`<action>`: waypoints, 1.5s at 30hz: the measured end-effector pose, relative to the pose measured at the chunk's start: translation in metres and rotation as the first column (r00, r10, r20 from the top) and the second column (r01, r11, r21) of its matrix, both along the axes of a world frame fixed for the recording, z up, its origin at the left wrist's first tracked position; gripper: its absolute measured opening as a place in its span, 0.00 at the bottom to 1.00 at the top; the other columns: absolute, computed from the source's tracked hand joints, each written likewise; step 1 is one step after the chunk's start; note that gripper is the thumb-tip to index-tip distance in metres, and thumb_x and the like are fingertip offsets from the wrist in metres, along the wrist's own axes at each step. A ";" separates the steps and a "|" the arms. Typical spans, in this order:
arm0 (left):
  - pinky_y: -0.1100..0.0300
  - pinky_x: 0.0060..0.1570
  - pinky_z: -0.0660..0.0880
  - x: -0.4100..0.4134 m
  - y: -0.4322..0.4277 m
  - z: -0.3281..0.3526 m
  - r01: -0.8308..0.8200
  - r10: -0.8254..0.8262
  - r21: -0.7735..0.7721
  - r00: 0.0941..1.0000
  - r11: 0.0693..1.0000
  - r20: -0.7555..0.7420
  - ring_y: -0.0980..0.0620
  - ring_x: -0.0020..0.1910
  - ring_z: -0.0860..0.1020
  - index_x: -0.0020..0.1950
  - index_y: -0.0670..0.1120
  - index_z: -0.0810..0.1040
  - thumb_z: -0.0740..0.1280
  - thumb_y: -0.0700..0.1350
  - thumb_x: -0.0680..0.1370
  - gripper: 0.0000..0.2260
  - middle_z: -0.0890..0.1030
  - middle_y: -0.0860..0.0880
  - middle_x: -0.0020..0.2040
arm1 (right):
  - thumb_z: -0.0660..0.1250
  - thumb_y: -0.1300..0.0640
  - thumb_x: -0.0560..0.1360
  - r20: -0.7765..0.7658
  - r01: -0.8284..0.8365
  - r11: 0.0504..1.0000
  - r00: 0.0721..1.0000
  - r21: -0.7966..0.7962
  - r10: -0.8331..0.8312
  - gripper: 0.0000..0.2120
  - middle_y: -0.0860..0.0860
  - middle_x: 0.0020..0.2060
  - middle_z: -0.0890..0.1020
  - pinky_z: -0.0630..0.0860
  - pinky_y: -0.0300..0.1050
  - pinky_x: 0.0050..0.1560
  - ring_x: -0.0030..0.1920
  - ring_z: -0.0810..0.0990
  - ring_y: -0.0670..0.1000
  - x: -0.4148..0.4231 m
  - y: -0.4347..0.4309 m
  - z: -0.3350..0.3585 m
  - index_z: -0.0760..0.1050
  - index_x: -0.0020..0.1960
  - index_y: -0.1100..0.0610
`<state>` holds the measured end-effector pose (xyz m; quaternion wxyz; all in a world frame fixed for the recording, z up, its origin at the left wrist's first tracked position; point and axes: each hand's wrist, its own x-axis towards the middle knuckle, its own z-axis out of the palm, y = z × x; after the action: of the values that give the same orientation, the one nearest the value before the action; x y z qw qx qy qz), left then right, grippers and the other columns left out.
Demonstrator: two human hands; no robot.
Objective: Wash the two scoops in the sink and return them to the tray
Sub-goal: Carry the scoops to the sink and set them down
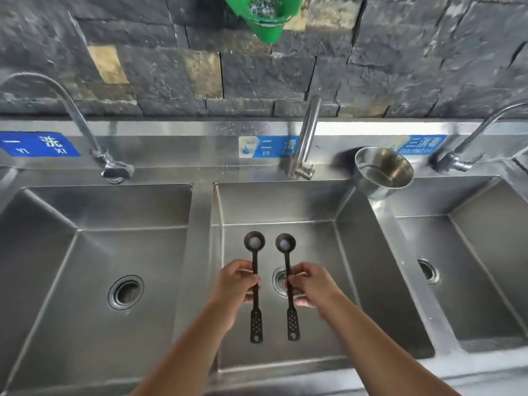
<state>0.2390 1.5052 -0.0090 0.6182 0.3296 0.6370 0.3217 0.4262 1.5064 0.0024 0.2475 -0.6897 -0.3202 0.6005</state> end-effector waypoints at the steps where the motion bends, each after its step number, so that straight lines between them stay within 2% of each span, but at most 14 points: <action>1: 0.56 0.34 0.78 0.001 0.010 -0.010 -0.006 0.006 -0.024 1.000 1.000 -0.004 0.50 0.35 0.84 0.51 0.43 0.78 0.68 0.35 0.75 0.07 0.85 0.44 0.40 | 0.64 0.69 0.77 0.006 -0.014 1.000 1.000 -0.009 0.014 0.05 0.58 0.40 0.83 0.78 0.41 0.29 0.30 0.79 0.49 0.001 0.012 -0.009 0.77 0.51 0.64; 4: 0.58 0.33 0.78 0.003 0.034 -0.043 -0.017 0.014 -0.095 1.000 0.995 -0.027 0.49 0.36 0.84 0.50 0.44 0.78 0.69 0.34 0.74 0.07 0.85 0.42 0.43 | 0.63 0.70 0.77 0.032 -0.051 0.998 0.998 -0.028 0.052 0.06 0.60 0.40 0.81 0.77 0.44 0.34 0.33 0.77 0.52 0.003 0.046 -0.040 0.77 0.53 0.68; 8: 0.56 0.36 0.79 0.004 0.061 -0.090 -0.084 0.075 -0.165 0.996 0.983 -0.056 0.48 0.38 0.84 0.50 0.44 0.78 0.68 0.33 0.75 0.08 0.83 0.41 0.46 | 0.62 0.73 0.77 -0.004 -0.067 0.995 0.998 -0.073 0.067 0.06 0.59 0.32 0.76 0.69 0.40 0.27 0.28 0.72 0.53 0.005 0.087 -0.093 0.76 0.47 0.66; 13: 0.56 0.33 0.78 0.010 0.088 -0.145 -0.244 0.240 -0.233 0.970 0.941 -0.049 0.47 0.34 0.81 0.49 0.44 0.78 0.66 0.29 0.75 0.11 0.81 0.40 0.43 | 0.64 0.71 0.76 -0.001 -0.122 0.987 0.992 -0.107 0.123 0.07 0.56 0.31 0.78 0.74 0.40 0.27 0.27 0.76 0.52 -0.001 0.120 -0.165 0.76 0.43 0.61; 17: 0.58 0.28 0.76 0.014 0.103 -0.188 -0.271 0.262 -0.212 0.963 0.939 -0.069 0.47 0.32 0.79 0.55 0.38 0.77 0.64 0.28 0.76 0.11 0.79 0.37 0.43 | 0.63 0.72 0.76 -0.019 -0.160 0.979 0.987 -0.122 0.159 0.09 0.56 0.30 0.78 0.72 0.39 0.26 0.25 0.76 0.49 -0.010 0.138 -0.215 0.73 0.41 0.61; 20: 0.56 0.30 0.76 0.014 0.112 -0.218 -0.286 0.275 -0.192 0.958 0.939 -0.085 0.47 0.31 0.77 0.54 0.38 0.77 0.62 0.28 0.75 0.11 0.78 0.39 0.40 | 0.62 0.73 0.75 -0.026 -0.156 0.982 0.988 -0.110 0.154 0.11 0.56 0.28 0.77 0.66 0.38 0.27 0.24 0.73 0.48 -0.015 0.149 -0.245 0.73 0.38 0.61; 23: 0.55 0.30 0.76 0.015 0.122 -0.246 -0.297 0.277 -0.170 0.951 0.939 -0.136 0.48 0.29 0.77 0.51 0.40 0.77 0.61 0.28 0.75 0.11 0.79 0.41 0.37 | 0.63 0.71 0.75 0.010 -0.166 0.982 0.986 -0.092 0.168 0.11 0.56 0.29 0.77 0.65 0.39 0.28 0.28 0.73 0.51 -0.019 0.157 -0.268 0.73 0.37 0.59; 28: 0.57 0.28 0.75 0.023 0.134 -0.277 -0.276 0.243 -0.109 0.939 0.955 -0.242 0.48 0.29 0.77 0.45 0.46 0.78 0.63 0.28 0.73 0.13 0.81 0.43 0.37 | 0.65 0.68 0.74 0.090 -0.207 0.975 0.973 -0.080 0.214 0.02 0.56 0.31 0.79 0.66 0.43 0.31 0.31 0.73 0.52 -0.022 0.167 -0.294 0.76 0.45 0.66; 32: 0.55 0.40 0.77 0.022 0.143 -0.290 -0.304 0.276 -0.050 0.912 0.951 -0.303 0.49 0.36 0.79 0.42 0.50 0.78 0.65 0.30 0.72 0.14 0.82 0.47 0.39 | 0.63 0.68 0.76 0.083 -0.182 0.978 0.978 -0.104 0.191 0.05 0.58 0.30 0.78 0.66 0.43 0.28 0.31 0.73 0.54 -0.027 0.172 -0.306 0.74 0.43 0.63; 35: 0.60 0.42 0.74 0.020 0.148 -0.297 -0.288 0.264 -0.024 0.904 0.957 -0.337 0.54 0.41 0.79 0.41 0.54 0.77 0.67 0.32 0.72 0.15 0.81 0.55 0.40 | 0.62 0.69 0.77 0.069 -0.167 0.981 0.982 -0.098 0.174 0.07 0.56 0.29 0.77 0.70 0.40 0.26 0.27 0.74 0.51 -0.030 0.175 -0.314 0.72 0.41 0.61; 40: 0.57 0.45 0.76 0.019 0.153 -0.310 -0.309 0.283 -0.027 0.898 0.951 -0.337 0.51 0.42 0.80 0.43 0.51 0.79 0.67 0.33 0.72 0.12 0.82 0.52 0.40 | 0.64 0.68 0.77 0.085 -0.156 0.983 0.983 -0.091 0.164 0.09 0.55 0.29 0.79 0.79 0.42 0.28 0.25 0.77 0.48 -0.033 0.178 -0.327 0.72 0.40 0.60; 45: 0.56 0.46 0.78 0.022 0.152 -0.323 -0.311 0.276 -0.051 0.897 0.949 -0.344 0.51 0.43 0.82 0.46 0.50 0.81 0.67 0.34 0.72 0.11 0.84 0.51 0.42 | 0.64 0.68 0.77 0.084 -0.149 0.984 0.984 -0.094 0.157 0.07 0.55 0.29 0.78 0.81 0.42 0.29 0.25 0.78 0.47 -0.035 0.176 -0.338 0.73 0.41 0.61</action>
<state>0.2609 1.6570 -0.3323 0.4624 0.2464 0.7906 0.3170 0.3912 1.6822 -0.3357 0.1554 -0.6999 -0.3568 0.5989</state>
